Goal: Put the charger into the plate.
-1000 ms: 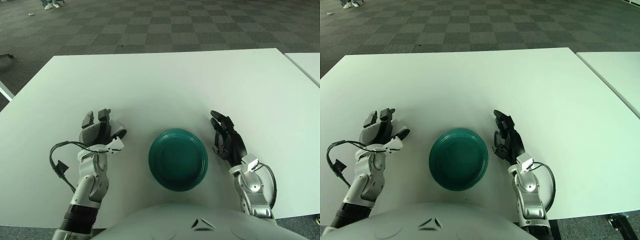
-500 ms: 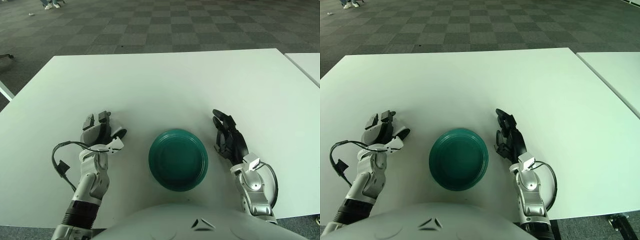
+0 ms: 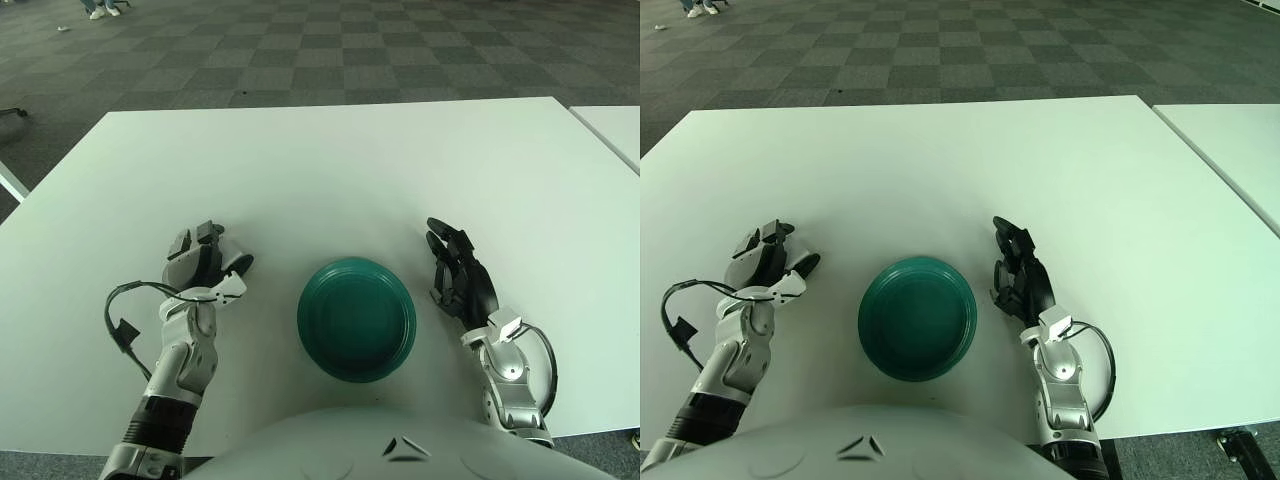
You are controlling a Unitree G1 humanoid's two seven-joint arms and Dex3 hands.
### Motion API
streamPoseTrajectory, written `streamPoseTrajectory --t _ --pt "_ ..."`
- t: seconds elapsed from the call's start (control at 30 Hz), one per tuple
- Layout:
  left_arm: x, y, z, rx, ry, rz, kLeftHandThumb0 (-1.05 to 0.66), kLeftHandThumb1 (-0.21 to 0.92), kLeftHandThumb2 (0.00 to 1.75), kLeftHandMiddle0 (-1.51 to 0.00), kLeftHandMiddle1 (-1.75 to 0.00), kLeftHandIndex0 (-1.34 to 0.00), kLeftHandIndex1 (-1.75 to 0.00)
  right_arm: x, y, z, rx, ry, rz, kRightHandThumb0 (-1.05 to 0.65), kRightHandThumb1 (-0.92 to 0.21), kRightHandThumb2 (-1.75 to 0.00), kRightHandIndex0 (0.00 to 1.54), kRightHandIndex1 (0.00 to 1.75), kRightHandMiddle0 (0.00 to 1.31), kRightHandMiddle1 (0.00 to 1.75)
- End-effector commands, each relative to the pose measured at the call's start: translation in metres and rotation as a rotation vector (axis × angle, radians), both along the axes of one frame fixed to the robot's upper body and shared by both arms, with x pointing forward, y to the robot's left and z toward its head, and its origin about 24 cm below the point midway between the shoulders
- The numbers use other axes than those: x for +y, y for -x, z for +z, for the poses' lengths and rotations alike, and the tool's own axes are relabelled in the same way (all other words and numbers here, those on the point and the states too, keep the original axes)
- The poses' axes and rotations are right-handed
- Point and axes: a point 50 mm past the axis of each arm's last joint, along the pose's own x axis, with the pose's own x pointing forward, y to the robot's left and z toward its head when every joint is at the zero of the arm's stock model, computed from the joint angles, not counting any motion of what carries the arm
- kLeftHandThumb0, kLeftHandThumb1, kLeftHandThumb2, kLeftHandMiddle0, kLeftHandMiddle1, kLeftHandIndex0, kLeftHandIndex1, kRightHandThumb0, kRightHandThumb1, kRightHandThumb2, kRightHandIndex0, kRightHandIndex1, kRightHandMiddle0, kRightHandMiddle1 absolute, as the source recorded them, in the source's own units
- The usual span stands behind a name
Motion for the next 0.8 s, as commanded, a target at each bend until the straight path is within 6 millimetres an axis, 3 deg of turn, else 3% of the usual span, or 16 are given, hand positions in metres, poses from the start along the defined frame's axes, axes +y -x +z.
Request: streamPoseTrajectory --t 0.0,0.03,0.07,0.1,0.13,0.17,0.27,0.4,0.77 --pt "-0.002 0.007 -0.014 0.053 0.024 0.003 -1.05 0.92 0.50 -0.18 -0.46 0.00 -1.34 -0.007 0.010 -0.020 0.115 0.013 -0.010 -0.75 -0.92 -0.88 0.20 0.03 0.00 0.68" --pt "-0.002 0.007 -0.015 0.055 0.027 0.002 -1.05 0.92 0.47 -0.16 -0.61 0.00 -1.39 -0.007 0.010 -0.020 0.113 0.014 -0.010 -0.76 -0.92 -0.88 0.20 0.03 0.00 0.68" --pt "-0.002 0.008 -0.017 0.062 0.027 -0.005 -1.05 0.92 0.44 -0.12 -0.87 0.00 -1.48 -0.007 0.010 -0.020 0.111 0.013 -0.007 -0.76 -0.92 -0.88 0.20 0.02 0.00 0.68" --pt "-0.002 0.008 -0.019 0.075 0.023 -0.016 -1.00 0.90 0.40 -0.19 -1.19 -0.03 -1.57 -0.007 0.010 -0.020 0.109 0.011 -0.005 -0.76 -0.92 -0.89 0.20 0.02 0.00 0.67" --pt "-0.003 0.009 -0.021 0.083 0.019 -0.023 -0.80 0.73 0.67 -0.35 -1.39 -0.21 -1.63 -0.007 0.010 -0.020 0.108 0.010 -0.004 -0.76 -0.92 -0.89 0.20 0.02 0.00 0.67" --pt "-0.002 0.009 -0.023 0.096 0.018 -0.031 -0.73 0.66 0.78 -0.41 -1.46 -0.28 -1.65 -0.007 0.010 -0.020 0.106 0.007 -0.004 -0.76 -0.92 -0.89 0.20 0.02 0.00 0.67" --pt "-0.003 0.008 -0.025 0.113 0.026 -0.038 -0.25 0.31 1.27 -0.61 -1.65 -0.46 -1.70 -0.007 0.009 -0.019 0.100 0.000 -0.008 -0.76 -0.92 -0.90 0.21 0.03 0.00 0.68" --pt "-0.004 0.006 -0.027 0.148 0.072 -0.018 -0.05 0.15 1.46 -0.74 -1.63 -0.55 -1.74 -0.008 0.008 -0.018 0.089 -0.020 -0.017 -0.75 -0.92 -0.90 0.23 0.03 0.00 0.72" --pt "-0.008 0.005 -0.022 0.128 0.179 0.022 0.00 0.00 1.62 -0.89 -1.59 -0.64 -1.75 -0.008 0.007 -0.016 0.078 -0.016 -0.033 -0.74 -0.92 -0.92 0.22 0.02 0.00 0.74"
